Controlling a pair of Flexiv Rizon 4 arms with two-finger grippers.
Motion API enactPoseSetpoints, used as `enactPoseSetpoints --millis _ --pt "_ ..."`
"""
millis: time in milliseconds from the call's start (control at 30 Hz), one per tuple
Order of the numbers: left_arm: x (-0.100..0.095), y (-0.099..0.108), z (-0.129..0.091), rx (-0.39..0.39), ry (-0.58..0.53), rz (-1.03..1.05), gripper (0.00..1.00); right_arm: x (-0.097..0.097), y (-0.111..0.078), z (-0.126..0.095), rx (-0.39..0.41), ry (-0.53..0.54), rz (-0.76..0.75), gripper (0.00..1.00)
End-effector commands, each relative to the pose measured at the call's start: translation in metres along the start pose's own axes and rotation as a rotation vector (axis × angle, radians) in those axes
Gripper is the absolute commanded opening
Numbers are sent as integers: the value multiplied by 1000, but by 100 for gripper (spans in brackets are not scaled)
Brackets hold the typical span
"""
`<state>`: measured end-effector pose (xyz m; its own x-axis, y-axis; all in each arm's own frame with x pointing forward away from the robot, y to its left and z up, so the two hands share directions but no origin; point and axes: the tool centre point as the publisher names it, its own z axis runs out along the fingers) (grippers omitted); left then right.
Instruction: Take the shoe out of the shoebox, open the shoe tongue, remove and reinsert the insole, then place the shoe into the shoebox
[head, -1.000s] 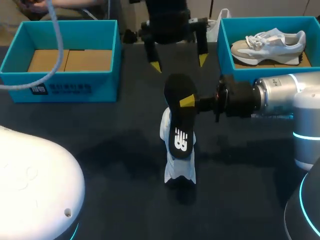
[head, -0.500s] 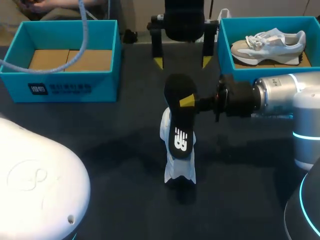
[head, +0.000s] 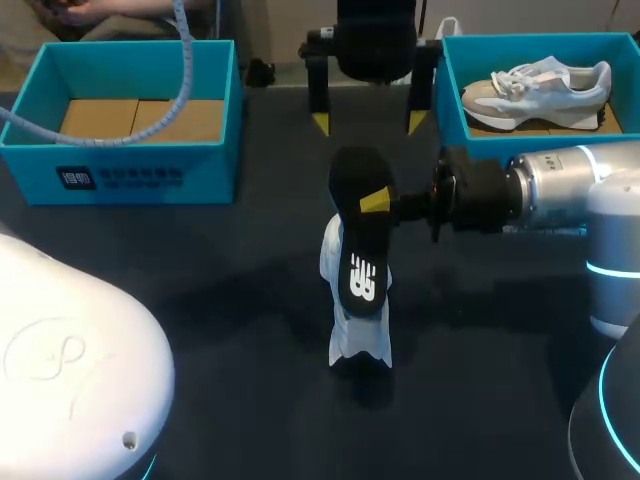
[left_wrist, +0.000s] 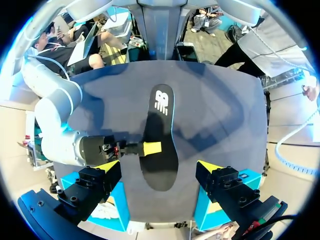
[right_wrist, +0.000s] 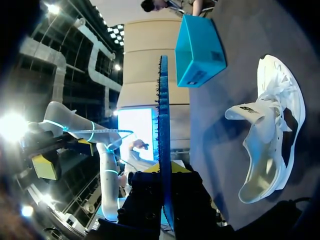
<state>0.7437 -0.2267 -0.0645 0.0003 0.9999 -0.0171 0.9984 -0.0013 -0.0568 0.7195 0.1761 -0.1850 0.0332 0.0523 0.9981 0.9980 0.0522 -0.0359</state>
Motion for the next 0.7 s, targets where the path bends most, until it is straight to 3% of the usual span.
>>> enactPoseSetpoints --millis 33,433,700 --pt "4 1 2 -7 -23 5 100 0 -1 1 -1 -3 2 0" --pt "16 7 4 -66 -282 -13 100 0 0 -1 -2 -5 3 0" --pt "29 1 22 -68 -435 -27 100 0 2 -3 -5 -6 6 0"
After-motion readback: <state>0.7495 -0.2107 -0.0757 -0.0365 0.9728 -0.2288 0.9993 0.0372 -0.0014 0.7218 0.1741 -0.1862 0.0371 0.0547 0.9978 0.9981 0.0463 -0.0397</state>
